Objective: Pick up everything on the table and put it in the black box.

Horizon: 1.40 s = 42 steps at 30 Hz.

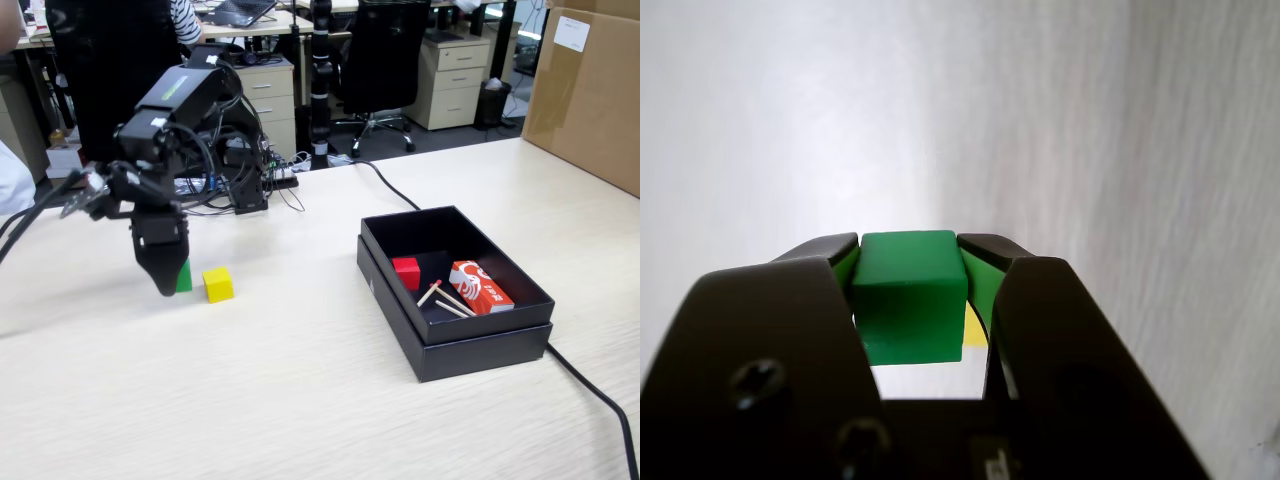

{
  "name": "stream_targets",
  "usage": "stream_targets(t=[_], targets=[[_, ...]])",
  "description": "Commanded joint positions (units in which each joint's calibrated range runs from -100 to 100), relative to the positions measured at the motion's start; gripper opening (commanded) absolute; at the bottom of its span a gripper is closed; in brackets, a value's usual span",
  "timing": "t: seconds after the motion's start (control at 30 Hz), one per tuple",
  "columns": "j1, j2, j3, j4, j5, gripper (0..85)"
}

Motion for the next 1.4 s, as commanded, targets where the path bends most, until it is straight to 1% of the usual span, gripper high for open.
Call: stream_targets(t=[0.0,0.03,0.13,0.27,0.3,0.37,0.5,0.57,0.73,0.77,0.87,0.9,0.93,1.1,1.13,1.17,1.23,1.3,1.37], targets=[[2.59,-12.14,3.53,0.8,1.71,0.8],[5.86,-16.96,3.08,0.8,3.17,0.8],[12.36,-21.2,3.99,0.8,6.35,0.9],[20.17,-20.05,8.34,0.8,9.82,0.9],[23.39,-18.1,11.15,0.71,11.09,0.9],[25.74,-15.69,13.87,0.71,11.97,0.9],[28.57,-9.38,18.49,0.63,13.33,0.9],[30.28,-0.66,20.58,0.45,14.6,0.9],[30.72,9.32,22.39,0.45,15.78,0.9],[30.48,15.4,24.21,0.11,16.17,0.9],[30.13,16.89,24.66,0.02,16.61,2.1],[30.04,17.35,24.66,-0.15,16.65,10.1],[30.04,17.7,24.66,-0.41,16.65,13.7],[29.94,18.62,24.66,-1.36,16.75,15.2],[29.89,18.62,24.57,-1.45,16.7,19.7],[29.84,18.62,24.39,-1.53,16.7,26.2],[29.69,18.62,24.02,-2.14,16.7,35.4],[29.55,18.27,24.02,-2.31,16.7,37.4],[29.4,17.01,24.02,-2.31,16.7,37.4]])
